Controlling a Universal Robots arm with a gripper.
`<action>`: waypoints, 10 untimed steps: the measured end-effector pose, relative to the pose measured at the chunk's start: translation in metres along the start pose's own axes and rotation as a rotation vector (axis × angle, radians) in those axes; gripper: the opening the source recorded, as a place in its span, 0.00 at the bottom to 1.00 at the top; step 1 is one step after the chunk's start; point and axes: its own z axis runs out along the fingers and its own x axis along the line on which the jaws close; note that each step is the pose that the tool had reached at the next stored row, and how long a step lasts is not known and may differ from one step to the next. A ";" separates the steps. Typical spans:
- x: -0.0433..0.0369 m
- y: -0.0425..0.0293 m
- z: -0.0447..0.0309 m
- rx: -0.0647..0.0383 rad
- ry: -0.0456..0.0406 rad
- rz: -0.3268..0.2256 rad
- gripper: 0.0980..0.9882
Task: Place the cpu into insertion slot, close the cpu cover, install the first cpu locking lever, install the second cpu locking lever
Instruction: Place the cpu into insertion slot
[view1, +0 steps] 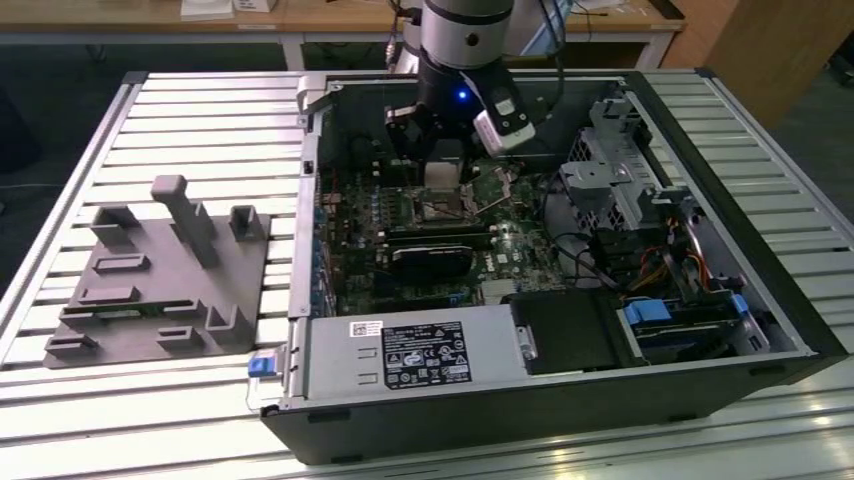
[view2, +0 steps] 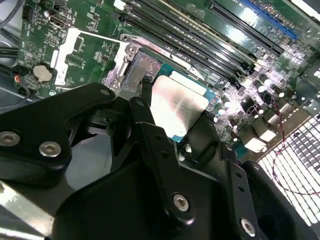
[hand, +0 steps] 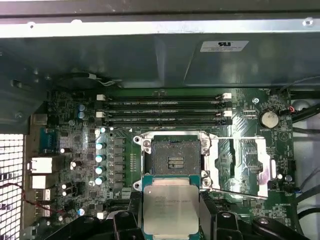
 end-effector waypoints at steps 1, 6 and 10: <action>0.0000 0.0005 0.0011 0.002 -0.0001 0.000 0.49; -0.0003 0.0051 0.0066 0.015 -0.0005 0.000 0.49; -0.0018 0.0082 0.0099 0.025 -0.0008 0.000 0.49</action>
